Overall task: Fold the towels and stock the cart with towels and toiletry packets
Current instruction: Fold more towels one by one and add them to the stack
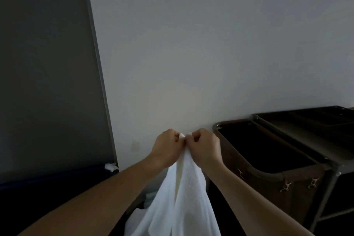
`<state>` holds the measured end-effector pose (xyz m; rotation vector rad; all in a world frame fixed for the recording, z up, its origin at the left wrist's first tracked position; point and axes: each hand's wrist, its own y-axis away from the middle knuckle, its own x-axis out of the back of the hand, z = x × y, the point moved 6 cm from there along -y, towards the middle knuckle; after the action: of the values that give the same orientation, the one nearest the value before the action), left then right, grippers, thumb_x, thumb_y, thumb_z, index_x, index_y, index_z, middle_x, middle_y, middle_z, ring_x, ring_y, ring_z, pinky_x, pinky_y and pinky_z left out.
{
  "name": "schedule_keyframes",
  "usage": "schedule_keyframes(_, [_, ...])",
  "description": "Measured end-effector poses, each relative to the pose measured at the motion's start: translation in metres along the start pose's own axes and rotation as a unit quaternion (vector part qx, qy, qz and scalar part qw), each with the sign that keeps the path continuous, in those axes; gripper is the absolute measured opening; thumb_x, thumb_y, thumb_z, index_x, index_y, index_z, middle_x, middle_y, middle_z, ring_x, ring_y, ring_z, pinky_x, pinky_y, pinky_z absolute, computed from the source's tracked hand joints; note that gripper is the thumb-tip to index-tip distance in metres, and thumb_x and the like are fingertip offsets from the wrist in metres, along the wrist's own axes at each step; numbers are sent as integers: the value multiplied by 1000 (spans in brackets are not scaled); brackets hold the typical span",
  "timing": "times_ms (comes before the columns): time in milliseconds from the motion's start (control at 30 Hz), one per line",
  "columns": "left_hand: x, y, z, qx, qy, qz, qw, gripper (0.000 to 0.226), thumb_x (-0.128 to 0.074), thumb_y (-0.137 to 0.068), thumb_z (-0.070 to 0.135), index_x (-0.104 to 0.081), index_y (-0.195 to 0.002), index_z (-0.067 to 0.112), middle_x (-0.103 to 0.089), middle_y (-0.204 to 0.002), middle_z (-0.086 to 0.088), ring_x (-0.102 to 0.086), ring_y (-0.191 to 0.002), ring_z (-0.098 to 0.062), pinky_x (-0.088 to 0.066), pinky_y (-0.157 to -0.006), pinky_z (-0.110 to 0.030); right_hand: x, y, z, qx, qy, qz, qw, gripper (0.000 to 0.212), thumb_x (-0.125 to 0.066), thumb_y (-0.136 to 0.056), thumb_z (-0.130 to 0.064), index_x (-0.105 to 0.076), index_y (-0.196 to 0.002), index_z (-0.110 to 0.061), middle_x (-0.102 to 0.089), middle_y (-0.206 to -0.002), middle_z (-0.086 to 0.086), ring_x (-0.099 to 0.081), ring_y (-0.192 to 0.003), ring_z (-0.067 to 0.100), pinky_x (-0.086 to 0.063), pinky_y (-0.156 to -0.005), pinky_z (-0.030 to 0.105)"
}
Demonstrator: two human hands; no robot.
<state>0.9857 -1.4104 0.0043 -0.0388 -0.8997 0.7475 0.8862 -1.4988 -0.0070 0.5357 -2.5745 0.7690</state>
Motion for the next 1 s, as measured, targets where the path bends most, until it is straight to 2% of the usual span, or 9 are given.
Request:
schedule_keyframes(167, [4,4,-17,54,72,8,996,39,-55,-92,20,-46,-55,11,-39,-52,0,-31,-46,-11,-27,-48,-26,-15,11,-7,38,20,-77,996,25,-57,-94,-27,-71,-76,-16,-68,-68,-2,-63,-68,13,-49,-63,30])
schedule_keyframes(300, [2,10,-19,63,133,-24,989,39,-61,-89,29,-52,-62,3,-47,-59,-1,-40,-53,-11,-34,-54,-27,-27,17,-15,41,32,-199,979,30,-49,-88,-7,-67,-71,-24,-64,-69,-7,-60,-66,8,-41,-54,12])
schedule_keyframes(333, [3,12,-21,57,140,-30,988,41,-64,-86,34,-57,-69,-2,-53,-62,-2,-45,-57,-12,-38,-57,-29,-28,18,-14,17,-6,-227,974,29,-50,-85,-3,-68,-72,-21,-64,-71,-5,-60,-68,10,-44,-58,12])
schedule_keyframes(433, [10,22,-27,22,113,-30,993,34,-77,-80,39,-70,-89,7,-71,-77,-4,-64,-67,-20,-52,-66,-34,-24,18,-11,-51,-210,-309,926,28,-55,-78,5,-72,-101,6,-71,-102,19,-68,-97,32,-58,-84,38])
schedule_keyframes(500, [14,27,-29,5,126,-35,991,26,-78,-83,39,-72,-94,16,-75,-85,-4,-69,-78,-18,-55,-74,-33,-16,15,-9,-60,-277,-333,899,38,-51,-69,-1,-74,-98,2,-73,-101,23,-71,-95,35,-59,-74,36])
schedule_keyframes(600, [18,28,-28,-13,138,-54,989,21,-75,-87,32,-73,-102,18,-76,-90,1,-71,-84,-11,-56,-74,-25,-8,6,-3,-23,-226,-311,923,35,-47,-80,6,-76,-91,-12,-77,-87,15,-74,-80,27,-54,-63,25])
schedule_keyframes(700, [33,23,-28,-1,203,-39,978,16,-69,-91,10,-73,-106,12,-76,-96,1,-69,-87,-10,-54,-79,-21,2,-10,18,12,-165,-213,963,34,-54,-89,4,-73,-88,-24,-77,-82,-2,-71,-72,13,-47,-61,23])
schedule_keyframes(867, [84,1,-9,-6,417,-18,909,24,-54,-95,1,-73,-100,14,-74,-93,-2,-68,-88,-14,-57,-80,-25,11,-16,59,41,-26,-202,978,40,-67,-88,-6,-65,-117,-33,-61,-116,-13,-58,-113,11,-45,-98,27])
schedule_keyframes(1000, [128,-19,15,-60,493,5,868,25,-53,-96,13,-77,-98,20,-74,-94,-3,-70,-87,-15,-57,-73,-26,10,-10,57,92,25,-252,963,44,-74,-84,-22,-55,-109,-53,-41,-137,-18,-38,-127,7,-38,-107,30])
